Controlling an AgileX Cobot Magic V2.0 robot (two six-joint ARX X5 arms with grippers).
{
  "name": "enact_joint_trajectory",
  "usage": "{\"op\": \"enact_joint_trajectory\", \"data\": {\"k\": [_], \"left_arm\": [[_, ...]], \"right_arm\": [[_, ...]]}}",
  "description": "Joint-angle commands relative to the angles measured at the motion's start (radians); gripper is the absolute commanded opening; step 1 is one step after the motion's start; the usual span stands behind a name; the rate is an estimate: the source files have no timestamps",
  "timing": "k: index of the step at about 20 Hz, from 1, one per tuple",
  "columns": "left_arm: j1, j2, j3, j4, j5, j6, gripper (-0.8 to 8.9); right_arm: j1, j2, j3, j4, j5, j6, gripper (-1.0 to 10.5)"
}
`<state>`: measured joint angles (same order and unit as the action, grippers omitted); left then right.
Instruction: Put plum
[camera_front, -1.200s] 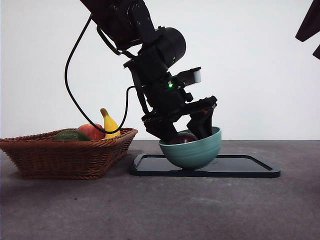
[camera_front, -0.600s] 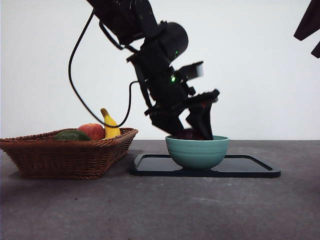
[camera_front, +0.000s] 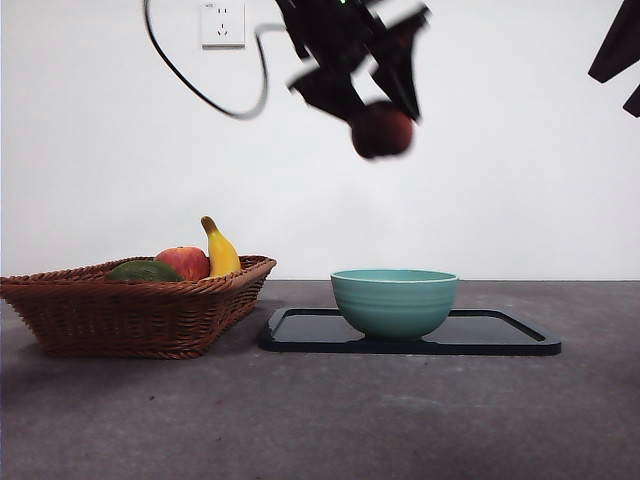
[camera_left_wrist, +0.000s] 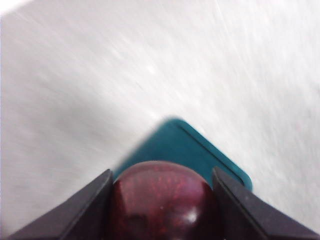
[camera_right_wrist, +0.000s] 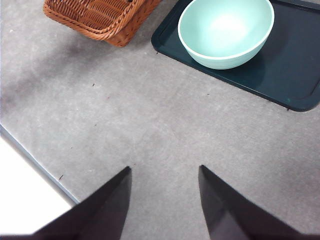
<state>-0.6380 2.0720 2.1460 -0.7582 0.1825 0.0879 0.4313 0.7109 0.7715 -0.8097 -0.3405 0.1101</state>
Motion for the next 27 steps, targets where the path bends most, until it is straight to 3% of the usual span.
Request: {"op": "enact_joint_trajectory", "data": {"k": [1, 10, 13, 16, 21, 27], "left_arm": [[0.029, -0.076, 0.039, -0.022, 0.001, 0.000, 1.76], [0.301, -0.363, 0.019, -0.331, 0.008, 0.066, 1.76], [0.389, -0.464, -0.056, -0.378, 0.100, 0.079, 1.75], [0.443, -0.613, -0.270, -0.336, 0.119, 0.080, 1.74], [0.482, -0.858, -0.703, -0.135, 0.117, 0.051, 1.75], [0.482, -0.900, -1.068, 0.168, 0.117, 0.000, 1.75]], "right_arm": [[0.006, 0.005, 0.006, 0.010, 0.000, 0.006, 2.1], [0.006, 0.004, 0.006, 0.017, 0.000, 0.005, 2.1], [0.006, 0.004, 0.006, 0.026, 0.000, 0.000, 2.1], [0.006, 0.004, 0.006, 0.031, 0.000, -0.007, 2.1], [0.006, 0.004, 0.006, 0.032, 0.000, -0.020, 2.1], [0.006, 0.004, 0.006, 0.031, -0.001, -0.017, 2.1]]}}
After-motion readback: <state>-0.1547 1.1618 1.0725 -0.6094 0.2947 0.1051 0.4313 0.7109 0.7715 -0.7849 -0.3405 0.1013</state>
